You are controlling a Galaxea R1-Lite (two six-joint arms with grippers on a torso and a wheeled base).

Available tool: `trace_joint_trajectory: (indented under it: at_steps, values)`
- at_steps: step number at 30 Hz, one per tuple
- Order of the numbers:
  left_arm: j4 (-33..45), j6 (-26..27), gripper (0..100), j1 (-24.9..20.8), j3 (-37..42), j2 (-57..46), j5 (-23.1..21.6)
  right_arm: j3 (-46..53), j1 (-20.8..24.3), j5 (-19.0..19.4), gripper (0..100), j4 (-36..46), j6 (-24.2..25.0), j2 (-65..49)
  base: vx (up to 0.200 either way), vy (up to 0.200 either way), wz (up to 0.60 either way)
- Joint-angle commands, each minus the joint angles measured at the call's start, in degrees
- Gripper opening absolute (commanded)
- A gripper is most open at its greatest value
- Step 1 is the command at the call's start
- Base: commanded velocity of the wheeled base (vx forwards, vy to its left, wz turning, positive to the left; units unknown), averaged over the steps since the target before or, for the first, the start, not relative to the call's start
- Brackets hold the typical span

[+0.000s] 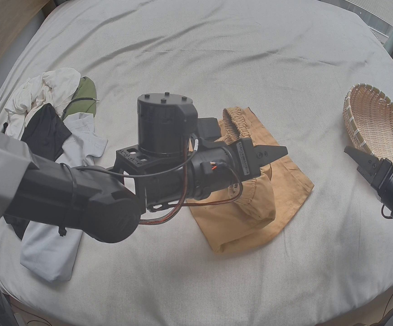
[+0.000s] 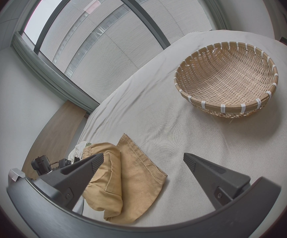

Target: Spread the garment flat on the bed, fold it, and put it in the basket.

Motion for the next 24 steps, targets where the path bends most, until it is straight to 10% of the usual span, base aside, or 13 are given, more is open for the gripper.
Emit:
trace_joint_trajectory:
  at_steps: [1,24]
  values:
    - [-0.49,0.03,100,0.87,4.27,-3.08,1.27,1.57,-0.12,0.04,100,-0.03,0.15,1.00,0.000,0.000,0.00]
    - [-1.02,-0.32,100,7.02,30.02,-28.13,0.65,4.74,9.99,-0.05,100,-1.26,1.91,10.49,0.000,0.000,0.00]
